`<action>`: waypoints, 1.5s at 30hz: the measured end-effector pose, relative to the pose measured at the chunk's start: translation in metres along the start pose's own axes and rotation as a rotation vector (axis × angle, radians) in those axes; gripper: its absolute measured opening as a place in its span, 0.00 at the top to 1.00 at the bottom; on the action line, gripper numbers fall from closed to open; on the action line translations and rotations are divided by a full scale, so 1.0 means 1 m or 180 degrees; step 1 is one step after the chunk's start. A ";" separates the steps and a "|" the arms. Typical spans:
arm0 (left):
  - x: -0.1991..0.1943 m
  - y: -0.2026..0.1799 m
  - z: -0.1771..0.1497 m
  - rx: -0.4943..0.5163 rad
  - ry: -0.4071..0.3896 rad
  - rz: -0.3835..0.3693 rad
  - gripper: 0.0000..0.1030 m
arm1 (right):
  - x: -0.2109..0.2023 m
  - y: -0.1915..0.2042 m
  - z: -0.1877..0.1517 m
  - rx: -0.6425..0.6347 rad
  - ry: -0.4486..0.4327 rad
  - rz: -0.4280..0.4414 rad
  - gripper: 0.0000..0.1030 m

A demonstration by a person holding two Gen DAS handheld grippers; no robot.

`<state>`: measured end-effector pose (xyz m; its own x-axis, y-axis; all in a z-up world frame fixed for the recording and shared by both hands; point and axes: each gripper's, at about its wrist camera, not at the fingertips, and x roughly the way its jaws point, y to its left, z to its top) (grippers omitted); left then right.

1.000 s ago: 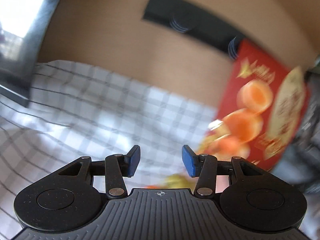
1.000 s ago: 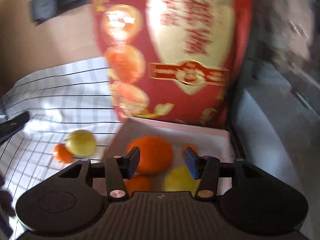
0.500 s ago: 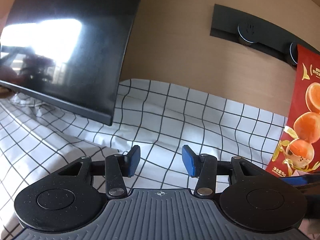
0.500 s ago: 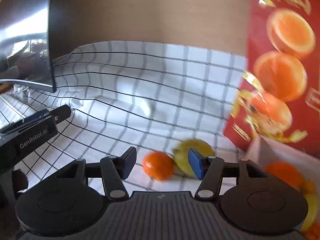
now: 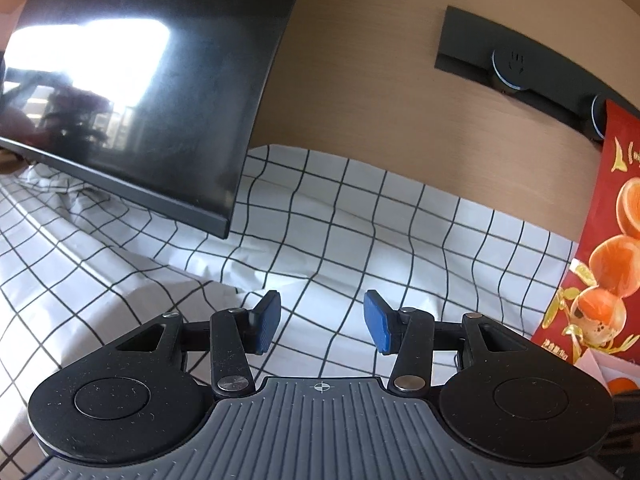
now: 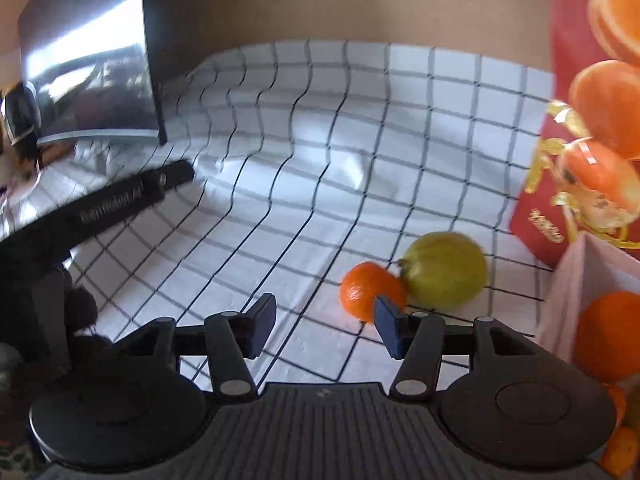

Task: Organize fruits
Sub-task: 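Move both open tools back toward the remaining fruit on the table, then grasp the green pear with the left tool while the right tool approaches an orange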

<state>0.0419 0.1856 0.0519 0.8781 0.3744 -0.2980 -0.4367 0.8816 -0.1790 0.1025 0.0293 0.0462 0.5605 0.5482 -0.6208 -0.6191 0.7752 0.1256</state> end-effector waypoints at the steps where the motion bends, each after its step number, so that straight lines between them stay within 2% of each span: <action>1: 0.001 0.000 -0.001 0.0012 0.0019 0.0015 0.51 | -0.002 -0.001 -0.001 0.0014 -0.0043 -0.0067 0.47; 5: 0.005 0.001 -0.003 -0.0005 0.0066 0.0038 0.51 | 0.008 0.002 -0.005 0.0095 -0.0024 -0.0222 0.47; 11: 0.003 0.005 0.001 -0.0081 0.0045 -0.0009 0.51 | 0.043 0.014 -0.012 0.0208 -0.0021 -0.0735 0.47; 13: 0.004 0.005 0.000 -0.0097 0.0061 -0.0037 0.51 | 0.061 0.019 -0.015 0.0129 0.0110 -0.0970 0.52; 14: 0.004 0.005 0.000 -0.0095 0.0070 -0.0043 0.51 | 0.065 0.018 -0.017 0.0132 0.0136 -0.0993 0.55; 15: 0.005 0.005 0.000 -0.0089 0.0083 -0.0047 0.51 | 0.064 0.017 -0.017 0.0176 0.0086 -0.0948 0.58; 18: 0.006 0.003 -0.001 -0.0072 0.0115 -0.0078 0.51 | 0.058 0.012 -0.018 0.0248 0.0135 -0.0859 0.58; 21: 0.009 0.003 -0.003 -0.0084 0.0165 -0.0130 0.51 | 0.041 0.008 -0.024 0.0290 0.0244 -0.0619 0.59; 24: 0.012 0.002 -0.006 -0.0093 0.0236 -0.0195 0.51 | 0.004 0.005 -0.038 0.0208 0.0215 -0.0316 0.59; 30: 0.020 -0.007 -0.017 0.0019 0.0406 -0.0348 0.51 | -0.068 0.001 -0.085 -0.0160 0.0111 0.0085 0.59; 35: 0.021 -0.015 -0.025 0.0116 0.0441 -0.0448 0.51 | -0.104 -0.033 -0.118 -0.0124 0.0019 0.0029 0.59; 38: 0.025 -0.016 -0.029 0.0099 0.0508 -0.0531 0.51 | -0.109 -0.050 -0.127 -0.0136 -0.0091 -0.0156 0.59; 42: 0.028 -0.017 -0.032 0.0054 0.0580 -0.0639 0.51 | -0.105 -0.074 -0.137 0.0006 -0.0047 -0.0153 0.58; 43: 0.028 -0.019 -0.032 0.0055 0.0593 -0.0697 0.51 | -0.105 -0.078 -0.140 0.0039 -0.0075 -0.0128 0.55; 44: 0.028 -0.021 -0.033 0.0052 0.0617 -0.0777 0.51 | -0.107 -0.081 -0.144 0.0050 -0.0133 -0.0119 0.46; 45: 0.028 -0.024 -0.033 0.0033 0.0681 -0.0937 0.51 | -0.110 -0.083 -0.148 0.0049 -0.0213 -0.0132 0.42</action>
<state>0.0708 0.1655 0.0164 0.9046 0.0366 -0.4247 -0.1683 0.9460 -0.2770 0.0110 -0.1413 -0.0104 0.6214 0.5349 -0.5725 -0.5864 0.8021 0.1131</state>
